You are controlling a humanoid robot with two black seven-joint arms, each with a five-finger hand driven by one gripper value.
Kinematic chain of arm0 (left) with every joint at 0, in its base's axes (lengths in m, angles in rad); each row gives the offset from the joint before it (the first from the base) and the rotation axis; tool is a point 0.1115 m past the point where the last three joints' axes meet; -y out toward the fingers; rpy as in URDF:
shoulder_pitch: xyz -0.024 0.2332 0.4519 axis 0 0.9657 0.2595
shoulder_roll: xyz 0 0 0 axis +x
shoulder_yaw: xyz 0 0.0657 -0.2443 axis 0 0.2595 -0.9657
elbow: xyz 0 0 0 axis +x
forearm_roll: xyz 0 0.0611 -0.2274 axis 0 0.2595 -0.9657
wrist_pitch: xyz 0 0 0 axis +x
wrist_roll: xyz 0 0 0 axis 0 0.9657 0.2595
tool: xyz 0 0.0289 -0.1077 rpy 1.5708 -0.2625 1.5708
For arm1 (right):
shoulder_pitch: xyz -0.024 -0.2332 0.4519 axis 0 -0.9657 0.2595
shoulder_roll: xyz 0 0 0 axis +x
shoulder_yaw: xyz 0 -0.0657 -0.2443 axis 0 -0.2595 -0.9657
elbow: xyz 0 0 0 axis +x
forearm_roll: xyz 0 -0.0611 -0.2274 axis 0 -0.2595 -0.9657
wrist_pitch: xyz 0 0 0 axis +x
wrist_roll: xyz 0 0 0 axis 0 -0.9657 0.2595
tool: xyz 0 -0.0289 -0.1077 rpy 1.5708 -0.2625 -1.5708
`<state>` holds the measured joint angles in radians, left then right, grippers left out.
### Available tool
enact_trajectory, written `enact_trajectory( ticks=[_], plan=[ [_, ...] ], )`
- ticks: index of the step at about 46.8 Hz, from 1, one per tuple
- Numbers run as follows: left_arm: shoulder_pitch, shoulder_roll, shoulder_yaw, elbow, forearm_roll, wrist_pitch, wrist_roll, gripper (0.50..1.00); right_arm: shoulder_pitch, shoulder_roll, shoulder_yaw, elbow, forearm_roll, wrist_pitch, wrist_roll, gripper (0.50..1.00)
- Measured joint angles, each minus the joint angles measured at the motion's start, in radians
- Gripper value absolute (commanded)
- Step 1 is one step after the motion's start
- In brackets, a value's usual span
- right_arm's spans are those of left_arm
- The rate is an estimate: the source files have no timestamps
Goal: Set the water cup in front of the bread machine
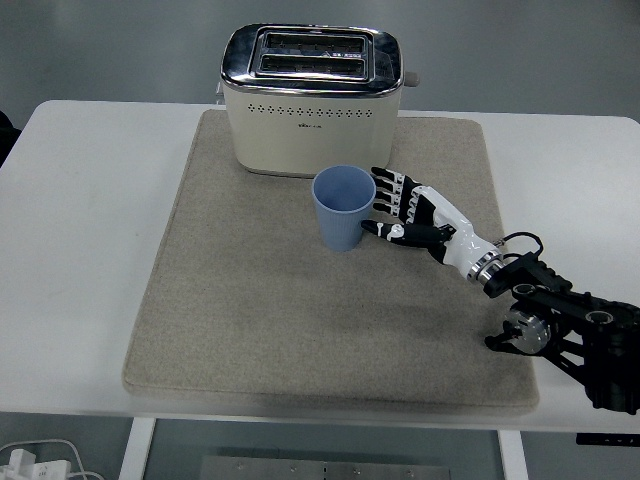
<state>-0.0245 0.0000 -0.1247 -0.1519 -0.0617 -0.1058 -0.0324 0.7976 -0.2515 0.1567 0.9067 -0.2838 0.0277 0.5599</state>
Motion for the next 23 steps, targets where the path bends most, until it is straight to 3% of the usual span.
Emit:
enact_trajectory(
  ticks=[23],
  plan=[
    [0.0, 0.0, -0.001, 0.0, -0.001, 0.0, 0.0, 1.0, 0.003, -0.055, 0.042, -0.011, 0.002, 0.026, 0.002, 0.926]
  ],
)
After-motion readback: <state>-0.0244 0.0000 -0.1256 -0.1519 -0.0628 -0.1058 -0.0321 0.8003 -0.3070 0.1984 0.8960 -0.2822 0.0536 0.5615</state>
